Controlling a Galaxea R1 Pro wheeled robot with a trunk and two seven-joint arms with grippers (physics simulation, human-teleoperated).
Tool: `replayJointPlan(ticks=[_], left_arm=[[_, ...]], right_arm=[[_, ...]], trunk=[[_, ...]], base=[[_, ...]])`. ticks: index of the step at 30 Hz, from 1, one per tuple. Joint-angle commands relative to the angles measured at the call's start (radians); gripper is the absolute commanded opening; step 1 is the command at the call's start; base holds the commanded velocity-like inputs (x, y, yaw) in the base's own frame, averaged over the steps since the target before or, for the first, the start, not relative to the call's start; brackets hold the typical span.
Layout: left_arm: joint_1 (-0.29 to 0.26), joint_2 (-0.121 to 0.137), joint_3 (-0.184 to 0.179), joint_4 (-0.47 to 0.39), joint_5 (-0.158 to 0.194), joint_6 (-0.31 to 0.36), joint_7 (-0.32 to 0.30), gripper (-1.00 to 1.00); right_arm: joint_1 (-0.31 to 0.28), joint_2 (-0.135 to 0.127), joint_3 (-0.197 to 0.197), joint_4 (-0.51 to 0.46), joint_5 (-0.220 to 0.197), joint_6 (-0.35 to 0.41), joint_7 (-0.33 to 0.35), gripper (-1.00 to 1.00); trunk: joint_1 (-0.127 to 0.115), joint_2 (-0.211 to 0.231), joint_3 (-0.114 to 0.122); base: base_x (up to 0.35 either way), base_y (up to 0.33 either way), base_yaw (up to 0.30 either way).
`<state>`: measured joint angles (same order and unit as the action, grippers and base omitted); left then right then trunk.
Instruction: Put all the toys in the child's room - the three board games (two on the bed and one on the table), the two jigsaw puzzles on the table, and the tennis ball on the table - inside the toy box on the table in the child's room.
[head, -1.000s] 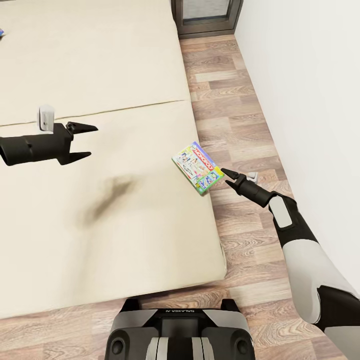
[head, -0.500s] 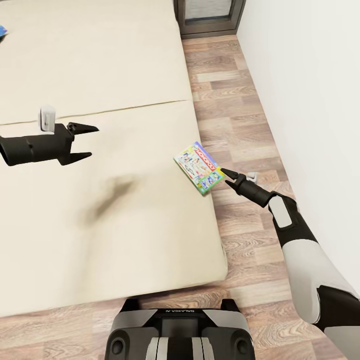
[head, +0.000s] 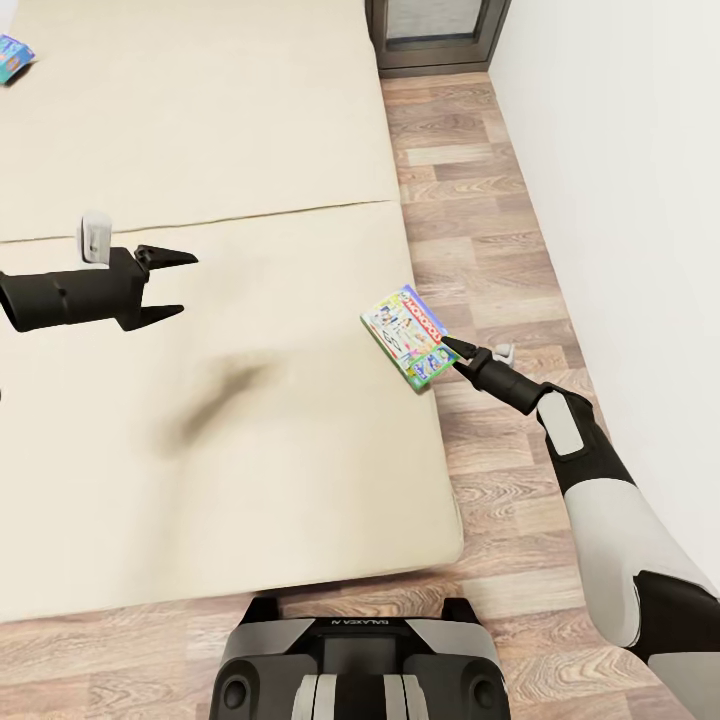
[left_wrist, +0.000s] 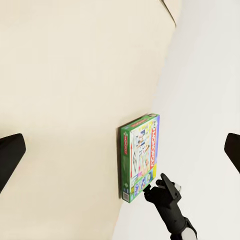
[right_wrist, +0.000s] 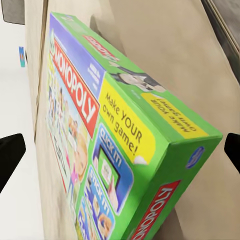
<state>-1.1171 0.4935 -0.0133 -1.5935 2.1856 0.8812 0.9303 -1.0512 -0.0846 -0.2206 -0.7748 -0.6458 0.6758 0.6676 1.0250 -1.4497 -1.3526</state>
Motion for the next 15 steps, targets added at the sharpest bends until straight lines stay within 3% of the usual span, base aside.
replayJointPlan(ticks=[1, 15], left_arm=[[-0.001, 0.0, 0.0, 0.0, 0.009, -0.001, 0.01, 1.0], [-0.001, 0.0, -0.001, 0.001, 0.009, -0.001, 0.01, 1.0]], right_arm=[[-0.001, 0.0, -0.002, 0.0, -0.003, 0.007, 0.001, 1.0], [-0.001, 0.001, -0.002, 0.0, -0.003, 0.007, -0.002, 1.0]], trunk=[[0.0, 0.0, 0.0], [0.0, 0.0, 0.0]], base=[[0.0, 0.0, 0.024], [0.0, 0.0, 0.009]])
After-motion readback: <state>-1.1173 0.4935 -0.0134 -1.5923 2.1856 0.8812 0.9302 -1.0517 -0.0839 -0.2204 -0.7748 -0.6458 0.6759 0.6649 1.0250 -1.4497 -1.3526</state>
